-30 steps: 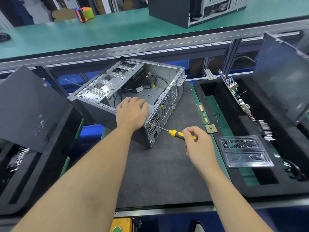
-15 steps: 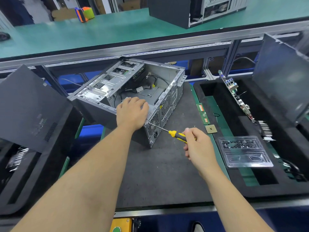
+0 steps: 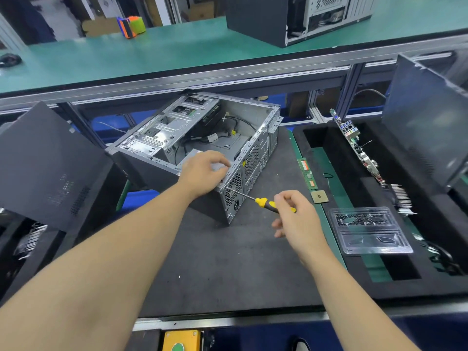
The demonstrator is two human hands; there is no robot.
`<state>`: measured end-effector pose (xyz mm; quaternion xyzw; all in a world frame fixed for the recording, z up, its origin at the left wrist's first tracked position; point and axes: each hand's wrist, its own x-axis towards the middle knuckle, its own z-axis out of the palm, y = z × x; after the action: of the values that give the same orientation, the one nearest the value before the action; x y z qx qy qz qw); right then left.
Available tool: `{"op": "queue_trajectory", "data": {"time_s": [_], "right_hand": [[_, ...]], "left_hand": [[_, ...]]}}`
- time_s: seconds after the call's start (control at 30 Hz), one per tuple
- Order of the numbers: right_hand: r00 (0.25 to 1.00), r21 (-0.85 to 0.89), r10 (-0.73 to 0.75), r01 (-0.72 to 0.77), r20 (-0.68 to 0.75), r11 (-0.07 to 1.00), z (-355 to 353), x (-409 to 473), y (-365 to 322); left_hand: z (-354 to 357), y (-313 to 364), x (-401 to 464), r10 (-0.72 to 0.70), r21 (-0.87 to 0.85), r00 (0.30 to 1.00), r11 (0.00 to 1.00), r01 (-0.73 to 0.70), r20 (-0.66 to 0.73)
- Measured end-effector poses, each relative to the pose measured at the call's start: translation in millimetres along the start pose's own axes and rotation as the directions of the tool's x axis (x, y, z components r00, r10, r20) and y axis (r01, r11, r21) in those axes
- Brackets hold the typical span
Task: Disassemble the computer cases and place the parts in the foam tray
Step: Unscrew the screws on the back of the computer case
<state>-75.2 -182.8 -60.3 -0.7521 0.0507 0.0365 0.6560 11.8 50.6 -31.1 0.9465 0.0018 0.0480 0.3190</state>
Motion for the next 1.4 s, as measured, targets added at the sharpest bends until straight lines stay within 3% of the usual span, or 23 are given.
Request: {"op": "queue_trajectory", "data": {"time_s": [0.1, 0.2, 0.3, 0.43, 0.67, 0.77, 0.87, 0.97, 1.03, 1.1, 1.17, 1.2, 1.27, 1.4], "right_hand": [[0.994, -0.049, 0.110, -0.108, 0.029, 0.993, -0.8, 4.0, 4.5], [1.000, -0.058, 0.028, -0.028, -0.014, 0.998, 0.4, 2.7, 5.3], [0.994, -0.067, -0.092, 0.089, -0.051, 0.994, -0.1, 0.3, -1.3], [0.986, -0.125, -0.165, 0.163, -0.012, 0.979, -4.5, -1.5, -6.2], [0.989, -0.132, -0.145, 0.142, -0.013, 0.981, -4.9, -3.1, -2.1], [0.989, -0.096, -0.146, 0.143, -0.020, 0.985, -4.9, -1.6, 0.7], [0.996, -0.004, -0.086, 0.086, -0.026, 0.996, -6.9, -1.1, 7.0], [0.999, 0.097, -0.008, 0.013, -0.054, 0.995, -12.0, 0.2, 14.8], [0.991, 0.258, 0.098, -0.071, -0.093, 0.964, -14.4, 3.2, 19.6], [0.967, 0.405, 0.223, -0.157, -0.121, 0.901, -17.8, 7.1, 24.4], [0.942, 0.503, 0.310, -0.209, -0.125, 0.838, -22.0, 10.2, 29.6], [0.932, 0.533, 0.341, -0.227, -0.125, 0.815, -23.6, 11.6, 31.6], [0.916, 0.545, 0.375, -0.243, -0.144, 0.803, -27.7, 14.3, 34.8], [0.922, 0.504, 0.315, -0.166, -0.226, 0.848, -42.1, 23.3, 34.9]], "left_hand": [[-21.6, 10.5, 2.8, -0.028, -0.148, 0.981, 0.987, 0.057, 0.191], [-38.6, 24.8, 6.7, 0.052, 0.096, 0.912, 0.990, -0.099, 0.407], [-40.6, 36.2, 6.7, 0.042, 0.315, 0.848, 0.918, -0.241, 0.528], [-39.1, 57.0, 4.3, -0.005, 0.509, 0.833, 0.794, -0.333, 0.553], [-21.7, 87.6, 3.3, -0.046, 0.767, 0.867, 0.490, -0.414, 0.497], [-16.9, 93.3, 4.0, -0.074, 0.803, 0.868, 0.426, -0.418, 0.491], [-14.2, 95.2, 3.2, -0.077, 0.804, 0.870, 0.429, -0.412, 0.487], [-8.9, 85.4, 3.2, 0.005, 0.764, 0.864, 0.464, -0.449, 0.504], [-1.5, 77.5, 2.5, 0.103, 0.733, 0.884, 0.519, -0.439, 0.457], [11.3, 74.0, 0.7, 0.168, 0.617, 0.933, 0.711, -0.337, 0.317], [29.0, 76.5, -4.6, 0.098, 0.307, 0.983, 0.941, -0.142, 0.154], [40.0, 78.7, -7.5, 0.034, 0.131, 0.994, 0.990, -0.048, 0.106], [64.4, 83.0, -13.7, -0.054, -0.101, 0.996, 0.993, 0.061, 0.068], [111.6, 92.8, -27.4, -0.214, -0.338, 0.972, 0.911, 0.236, 0.102]]}}
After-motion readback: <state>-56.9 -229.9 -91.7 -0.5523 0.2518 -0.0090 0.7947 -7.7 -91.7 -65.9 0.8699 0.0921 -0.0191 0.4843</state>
